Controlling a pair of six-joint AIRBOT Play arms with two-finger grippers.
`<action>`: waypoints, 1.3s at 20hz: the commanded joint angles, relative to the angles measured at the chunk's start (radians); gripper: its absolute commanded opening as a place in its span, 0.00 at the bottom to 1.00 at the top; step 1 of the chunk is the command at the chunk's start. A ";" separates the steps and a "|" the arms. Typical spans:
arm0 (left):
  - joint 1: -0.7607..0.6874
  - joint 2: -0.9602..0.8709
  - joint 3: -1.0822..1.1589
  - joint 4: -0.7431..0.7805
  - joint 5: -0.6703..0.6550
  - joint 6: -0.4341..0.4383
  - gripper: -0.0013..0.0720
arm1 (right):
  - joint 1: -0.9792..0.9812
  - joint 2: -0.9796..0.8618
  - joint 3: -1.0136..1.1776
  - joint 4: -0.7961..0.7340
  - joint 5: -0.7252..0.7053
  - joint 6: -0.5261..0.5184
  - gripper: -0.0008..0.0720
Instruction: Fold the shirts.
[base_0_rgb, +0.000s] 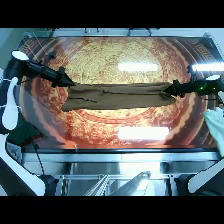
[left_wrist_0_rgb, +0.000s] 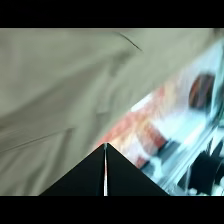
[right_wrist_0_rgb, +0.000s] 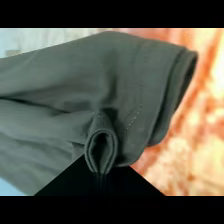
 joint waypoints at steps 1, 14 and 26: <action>-0.121 0.002 -0.003 -0.005 -0.003 0.036 0.01 | -0.023 0.040 0.034 0.039 0.140 -0.006 0.03; -0.558 -0.259 0.213 0.171 0.484 -0.117 0.01 | 0.082 0.297 0.014 0.145 0.353 0.113 0.03; -0.355 -0.076 0.132 -0.399 0.282 0.031 0.03 | 0.545 0.388 0.014 0.215 0.055 0.224 0.03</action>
